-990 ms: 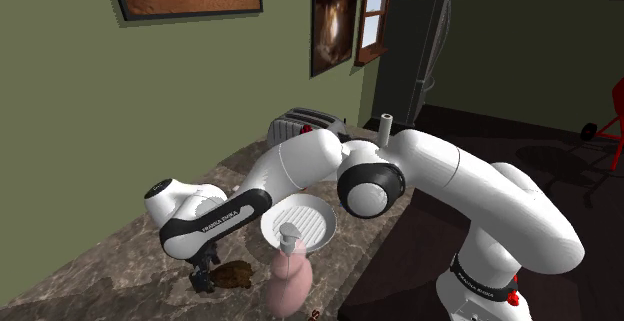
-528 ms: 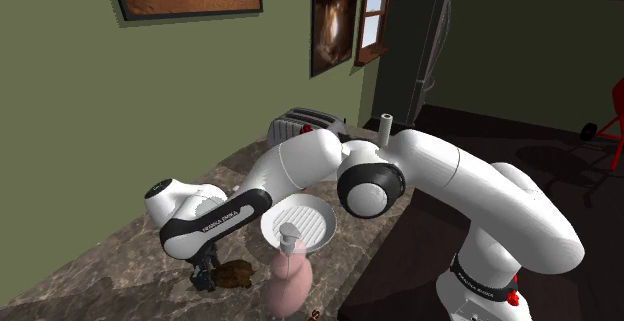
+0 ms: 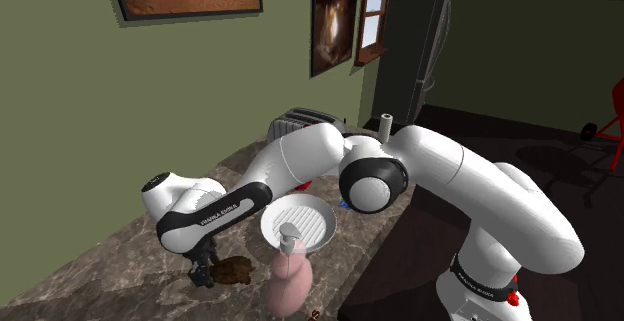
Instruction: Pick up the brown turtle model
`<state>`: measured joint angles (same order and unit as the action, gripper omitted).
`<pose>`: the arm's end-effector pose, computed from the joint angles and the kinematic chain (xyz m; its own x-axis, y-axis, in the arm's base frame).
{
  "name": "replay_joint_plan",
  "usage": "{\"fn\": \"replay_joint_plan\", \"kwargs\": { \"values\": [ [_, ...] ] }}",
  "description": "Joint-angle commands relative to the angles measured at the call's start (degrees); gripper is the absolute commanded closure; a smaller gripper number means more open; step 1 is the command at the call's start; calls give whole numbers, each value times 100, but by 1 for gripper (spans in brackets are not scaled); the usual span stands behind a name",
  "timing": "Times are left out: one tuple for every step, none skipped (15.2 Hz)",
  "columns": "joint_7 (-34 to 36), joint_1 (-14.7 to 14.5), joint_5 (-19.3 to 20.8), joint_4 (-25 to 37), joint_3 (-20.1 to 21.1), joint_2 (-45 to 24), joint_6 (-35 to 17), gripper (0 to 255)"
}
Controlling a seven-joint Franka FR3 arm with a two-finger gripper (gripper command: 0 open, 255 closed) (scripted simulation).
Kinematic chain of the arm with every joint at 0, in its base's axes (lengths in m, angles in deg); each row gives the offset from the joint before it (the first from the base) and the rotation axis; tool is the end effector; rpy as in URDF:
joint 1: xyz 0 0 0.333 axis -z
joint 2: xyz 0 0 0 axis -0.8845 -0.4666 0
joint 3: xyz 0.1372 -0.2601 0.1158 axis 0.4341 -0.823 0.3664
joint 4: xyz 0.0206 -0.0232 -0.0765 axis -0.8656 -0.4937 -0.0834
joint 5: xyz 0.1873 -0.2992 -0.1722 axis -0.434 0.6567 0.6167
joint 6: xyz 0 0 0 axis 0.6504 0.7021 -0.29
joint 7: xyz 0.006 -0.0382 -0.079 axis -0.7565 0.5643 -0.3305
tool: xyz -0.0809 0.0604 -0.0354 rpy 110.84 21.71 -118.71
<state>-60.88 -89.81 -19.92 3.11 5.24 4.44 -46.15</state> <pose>0.6269 0.4174 0.1523 0.6416 0.7351 -0.2191 0.7364 -0.6702 -0.0924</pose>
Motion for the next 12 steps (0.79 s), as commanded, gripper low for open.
{"fn": "replay_joint_plan", "kwargs": {
  "values": [
    [7,6,-8,-58,11,120,63,255],
    [8,10,-12,-78,15,174,97,255],
    [9,13,-15,-95,19,227,133,255],
    [10,17,-19,-110,24,278,170,255],
    [11,20,-23,-122,28,328,208,255],
    [12,23,-27,-137,32,380,245,255],
    [12,26,-31,-144,36,427,285,255],
    [13,28,-35,-148,40,473,326,255],
    [13,31,-39,-151,44,519,369,255],
    [14,33,-43,-152,48,562,412,255],
    [13,33,-43,-149,49,567,420,255],
    [13,33,-43,-147,49,567,420,255]
  ]
}}
